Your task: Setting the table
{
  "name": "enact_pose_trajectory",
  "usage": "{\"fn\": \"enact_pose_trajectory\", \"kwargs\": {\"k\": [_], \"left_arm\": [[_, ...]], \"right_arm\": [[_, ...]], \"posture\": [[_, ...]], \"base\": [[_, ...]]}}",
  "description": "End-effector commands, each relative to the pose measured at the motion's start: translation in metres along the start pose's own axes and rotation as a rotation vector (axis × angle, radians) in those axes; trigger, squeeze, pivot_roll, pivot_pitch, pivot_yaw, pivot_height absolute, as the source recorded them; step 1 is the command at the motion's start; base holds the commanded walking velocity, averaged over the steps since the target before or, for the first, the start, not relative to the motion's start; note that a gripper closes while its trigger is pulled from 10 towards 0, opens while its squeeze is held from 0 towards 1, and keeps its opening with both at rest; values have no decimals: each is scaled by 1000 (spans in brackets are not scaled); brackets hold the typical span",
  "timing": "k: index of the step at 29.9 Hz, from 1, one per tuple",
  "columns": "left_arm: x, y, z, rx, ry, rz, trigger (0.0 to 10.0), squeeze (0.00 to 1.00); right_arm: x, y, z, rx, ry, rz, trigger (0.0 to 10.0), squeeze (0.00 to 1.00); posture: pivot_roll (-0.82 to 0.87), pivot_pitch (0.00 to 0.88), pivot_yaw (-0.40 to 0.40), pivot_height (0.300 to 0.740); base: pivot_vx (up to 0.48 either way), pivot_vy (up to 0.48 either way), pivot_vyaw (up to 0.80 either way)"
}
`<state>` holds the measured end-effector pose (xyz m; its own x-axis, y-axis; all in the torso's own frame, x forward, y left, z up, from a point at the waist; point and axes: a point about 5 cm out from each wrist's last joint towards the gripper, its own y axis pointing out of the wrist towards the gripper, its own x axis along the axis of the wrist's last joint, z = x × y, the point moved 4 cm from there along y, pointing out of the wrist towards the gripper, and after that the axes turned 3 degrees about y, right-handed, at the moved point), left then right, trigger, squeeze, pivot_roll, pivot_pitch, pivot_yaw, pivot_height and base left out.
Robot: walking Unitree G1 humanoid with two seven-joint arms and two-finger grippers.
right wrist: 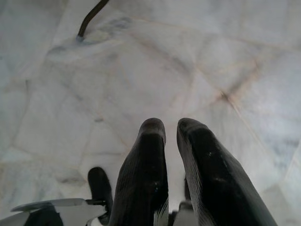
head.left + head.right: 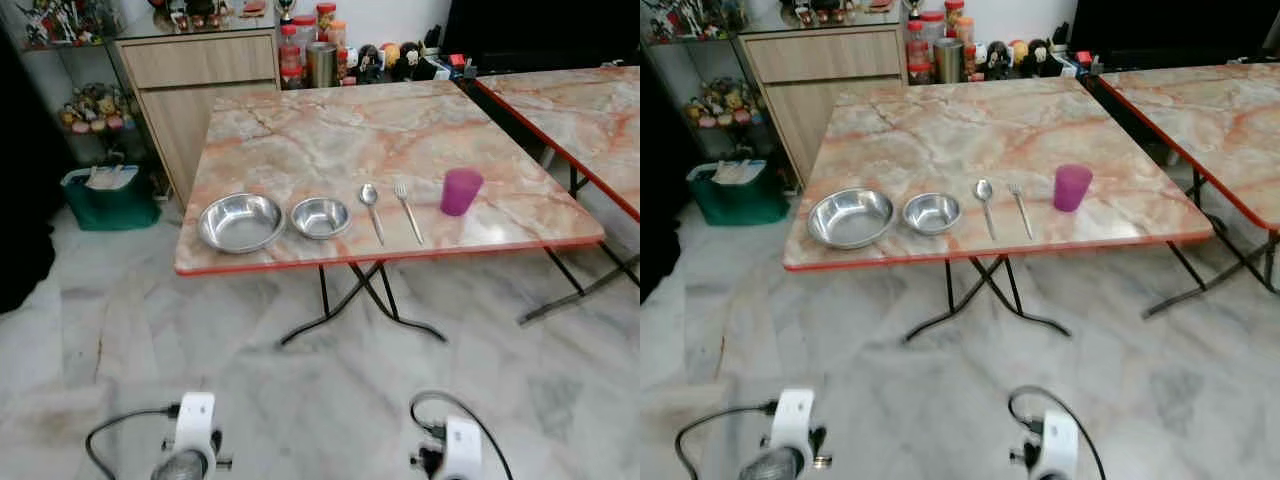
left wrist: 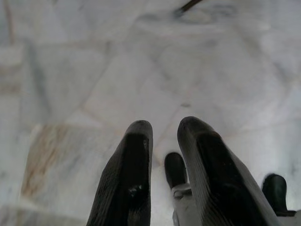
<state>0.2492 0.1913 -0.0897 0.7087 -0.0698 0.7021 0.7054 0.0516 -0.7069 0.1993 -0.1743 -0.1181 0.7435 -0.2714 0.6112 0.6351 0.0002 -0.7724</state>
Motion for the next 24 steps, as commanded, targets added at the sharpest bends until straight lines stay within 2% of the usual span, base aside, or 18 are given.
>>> {"fn": "enact_pose_trajectory", "kwargs": {"k": [1,19,24], "left_arm": [[-5,-1,6,19,0,18,10000,0],[-4,-1,7,21,-2,15,10000,0],[-5,-2,13,38,-8,10,10000,0]], "right_arm": [[5,2,7,16,6,-14,10000,0],[6,2,8,20,6,-11,10000,0],[6,2,9,23,5,-10,10000,0]], "posture": [[38,0,36,740],[44,0,31,740],[51,0,31,740]], "base": [[379,0,0],[373,0,0],[0,0,0]]}}
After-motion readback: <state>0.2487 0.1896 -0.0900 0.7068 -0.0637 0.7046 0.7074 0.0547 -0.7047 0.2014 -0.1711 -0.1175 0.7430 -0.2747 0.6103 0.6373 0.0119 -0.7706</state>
